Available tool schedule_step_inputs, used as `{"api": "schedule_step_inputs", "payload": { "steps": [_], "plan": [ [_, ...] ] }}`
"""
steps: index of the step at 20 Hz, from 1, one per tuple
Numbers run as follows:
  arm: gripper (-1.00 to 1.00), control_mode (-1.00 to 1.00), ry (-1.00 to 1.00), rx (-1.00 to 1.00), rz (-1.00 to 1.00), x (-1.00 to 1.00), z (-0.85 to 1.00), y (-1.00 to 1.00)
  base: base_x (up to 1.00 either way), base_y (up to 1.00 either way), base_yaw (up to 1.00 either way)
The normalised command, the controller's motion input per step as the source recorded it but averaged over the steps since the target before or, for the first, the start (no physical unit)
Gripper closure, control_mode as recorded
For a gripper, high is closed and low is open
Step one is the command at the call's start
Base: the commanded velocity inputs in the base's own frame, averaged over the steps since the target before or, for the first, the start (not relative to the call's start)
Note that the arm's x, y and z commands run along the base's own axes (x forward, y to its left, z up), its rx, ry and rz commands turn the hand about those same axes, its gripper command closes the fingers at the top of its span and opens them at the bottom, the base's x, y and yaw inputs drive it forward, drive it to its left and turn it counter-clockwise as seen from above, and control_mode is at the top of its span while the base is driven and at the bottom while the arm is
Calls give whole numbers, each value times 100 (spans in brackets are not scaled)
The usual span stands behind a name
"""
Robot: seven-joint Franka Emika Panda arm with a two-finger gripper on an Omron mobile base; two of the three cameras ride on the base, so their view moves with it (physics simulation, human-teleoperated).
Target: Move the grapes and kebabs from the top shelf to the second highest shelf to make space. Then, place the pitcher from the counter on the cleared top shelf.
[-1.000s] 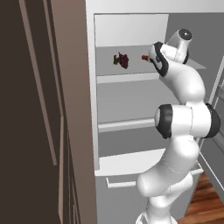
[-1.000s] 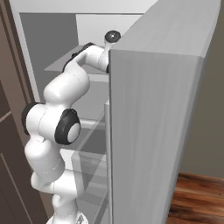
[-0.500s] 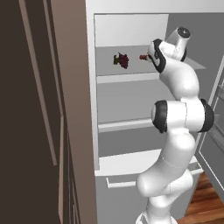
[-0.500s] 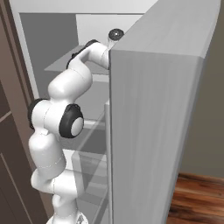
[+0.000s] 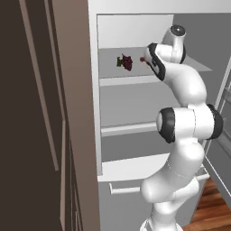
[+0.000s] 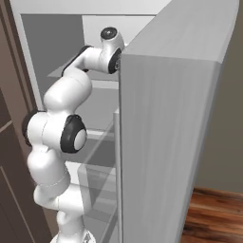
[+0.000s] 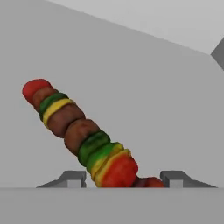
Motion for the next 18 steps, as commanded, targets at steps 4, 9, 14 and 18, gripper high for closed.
{"api": "schedule_step_inputs", "payload": {
  "steps": [4, 9, 14, 18],
  "plan": [
    [100, -100, -13, -17, 0, -80, 0, 51, 0, 0, 0],
    [100, -100, -8, -8, 0, -100, 0, 23, 0, 0, 0],
    [100, -100, 0, 0, 0, -100, -3, 1, 0, 0, 0],
    [100, -100, 0, 1, 0, -100, 0, 0, 0, 0, 0]
  ]
}}
